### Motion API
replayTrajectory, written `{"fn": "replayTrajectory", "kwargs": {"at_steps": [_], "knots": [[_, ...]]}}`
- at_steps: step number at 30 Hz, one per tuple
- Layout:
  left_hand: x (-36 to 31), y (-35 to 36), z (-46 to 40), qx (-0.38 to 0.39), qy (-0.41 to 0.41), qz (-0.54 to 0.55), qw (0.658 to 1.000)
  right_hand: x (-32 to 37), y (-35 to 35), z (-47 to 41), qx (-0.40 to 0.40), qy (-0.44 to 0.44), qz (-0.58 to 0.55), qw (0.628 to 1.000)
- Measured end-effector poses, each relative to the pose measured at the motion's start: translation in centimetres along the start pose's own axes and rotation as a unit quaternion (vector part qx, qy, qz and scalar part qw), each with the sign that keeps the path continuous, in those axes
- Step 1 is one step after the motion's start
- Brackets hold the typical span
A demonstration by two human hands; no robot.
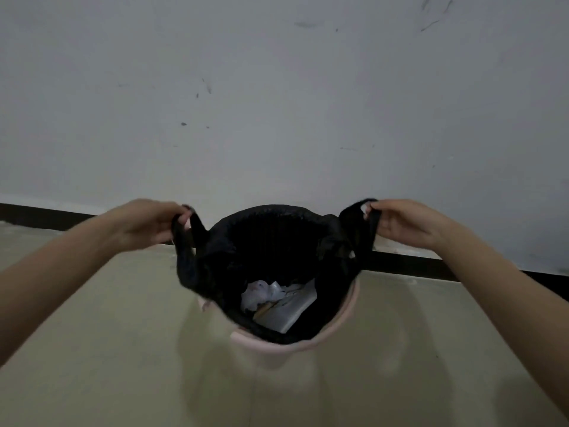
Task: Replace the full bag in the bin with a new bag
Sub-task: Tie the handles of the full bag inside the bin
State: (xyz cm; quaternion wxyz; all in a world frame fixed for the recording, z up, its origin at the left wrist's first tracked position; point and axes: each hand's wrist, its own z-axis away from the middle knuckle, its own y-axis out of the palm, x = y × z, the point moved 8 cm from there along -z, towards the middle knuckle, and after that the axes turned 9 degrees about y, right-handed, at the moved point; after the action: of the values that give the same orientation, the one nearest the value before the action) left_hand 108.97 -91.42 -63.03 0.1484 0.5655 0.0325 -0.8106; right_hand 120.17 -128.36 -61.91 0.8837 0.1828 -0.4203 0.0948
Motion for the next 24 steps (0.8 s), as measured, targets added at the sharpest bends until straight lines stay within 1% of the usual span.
{"fn": "replayTrajectory", "kwargs": {"at_steps": [2, 3, 6, 8, 10, 13, 18, 22, 24], "knots": [[-1.3, 1.8, -2.0, -0.050, 0.023, 0.078, 0.995, 1.6, 1.2, -1.8, -0.057, -0.030, -0.033, 0.997], [-1.9, 3.0, -2.9, -0.063, 0.033, 0.095, 0.993, 2.0, 2.1, -2.7, -0.076, -0.036, -0.027, 0.996], [-4.3, 6.8, -3.9, -0.072, 0.085, 0.083, 0.990, 2.7, 5.5, -4.4, -0.111, -0.053, 0.020, 0.992], [-6.3, 9.1, -3.5, -0.056, 0.137, 0.057, 0.987, 4.1, 8.3, -4.5, -0.104, -0.094, 0.035, 0.990], [-8.4, 11.3, -2.7, -0.019, 0.186, 0.008, 0.982, 5.8, 10.9, -3.7, -0.082, -0.139, 0.057, 0.985], [-10.7, 13.2, -1.0, 0.033, 0.241, -0.053, 0.969, 7.8, 13.1, -1.9, -0.054, -0.182, 0.104, 0.976], [-13.0, 12.9, 2.7, 0.080, 0.297, -0.052, 0.950, 9.7, 13.6, 3.2, -0.017, -0.259, 0.157, 0.953], [-14.5, 12.0, 5.7, 0.116, 0.363, -0.056, 0.923, 10.4, 12.6, 7.1, -0.008, -0.308, 0.204, 0.929], [-13.4, 11.8, 6.1, 0.112, 0.371, -0.048, 0.921, 9.7, 12.3, 7.8, -0.020, -0.321, 0.242, 0.915]]}}
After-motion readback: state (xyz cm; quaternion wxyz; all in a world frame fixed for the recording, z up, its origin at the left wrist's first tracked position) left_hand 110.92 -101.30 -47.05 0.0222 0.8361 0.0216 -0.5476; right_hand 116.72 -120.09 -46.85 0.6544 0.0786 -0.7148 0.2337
